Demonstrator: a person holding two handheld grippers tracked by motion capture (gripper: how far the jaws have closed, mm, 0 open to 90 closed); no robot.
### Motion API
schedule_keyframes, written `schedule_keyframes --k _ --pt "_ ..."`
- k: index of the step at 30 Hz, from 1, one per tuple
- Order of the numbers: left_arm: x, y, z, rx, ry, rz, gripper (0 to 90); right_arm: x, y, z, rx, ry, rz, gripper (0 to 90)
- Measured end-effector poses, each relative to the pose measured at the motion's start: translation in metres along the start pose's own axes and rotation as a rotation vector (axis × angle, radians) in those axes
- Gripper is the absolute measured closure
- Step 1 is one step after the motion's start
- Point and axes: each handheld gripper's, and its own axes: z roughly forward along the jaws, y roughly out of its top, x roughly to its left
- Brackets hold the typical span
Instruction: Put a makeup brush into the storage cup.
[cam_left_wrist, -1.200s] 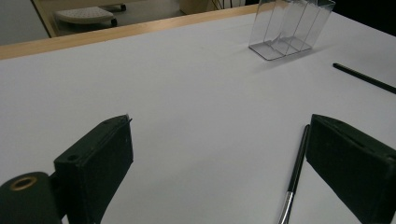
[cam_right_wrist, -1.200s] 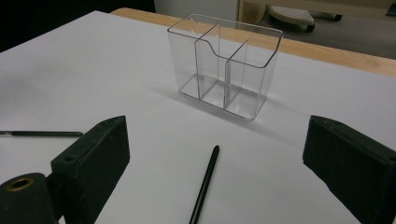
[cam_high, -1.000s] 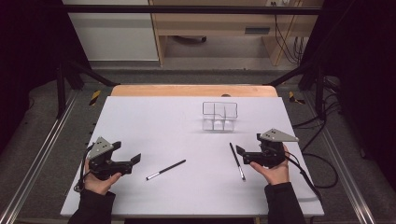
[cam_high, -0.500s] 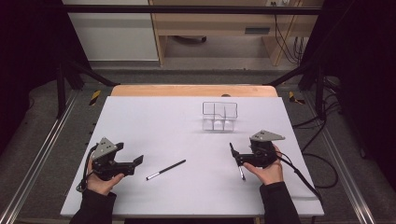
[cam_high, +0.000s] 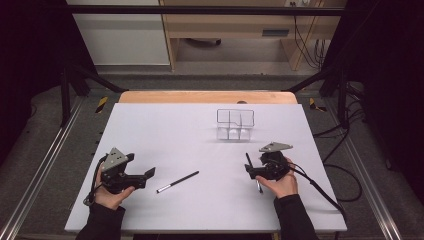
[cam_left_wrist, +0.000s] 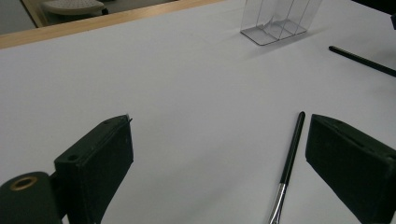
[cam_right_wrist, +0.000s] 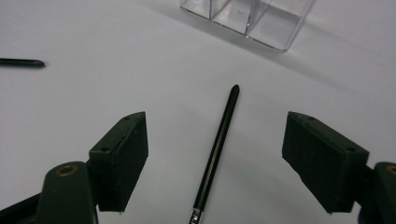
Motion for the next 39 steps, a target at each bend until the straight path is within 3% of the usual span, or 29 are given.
schedule_keyframes --k 12,21,39 --pt "-0.002 0.0 0.002 0.004 -0.004 0.006 7.6 0.0 -0.004 0.015 0.065 -0.006 0.0 35.0" --pt "-0.003 0.0 0.003 0.009 -0.009 0.007 7.8 -0.002 -0.009 0.025 0.13 -0.012 -0.008 52.7" --pt "-0.004 -0.001 0.005 0.018 -0.016 0.01 9.1 -0.001 -0.011 0.029 0.161 0.009 -0.025 75.6"
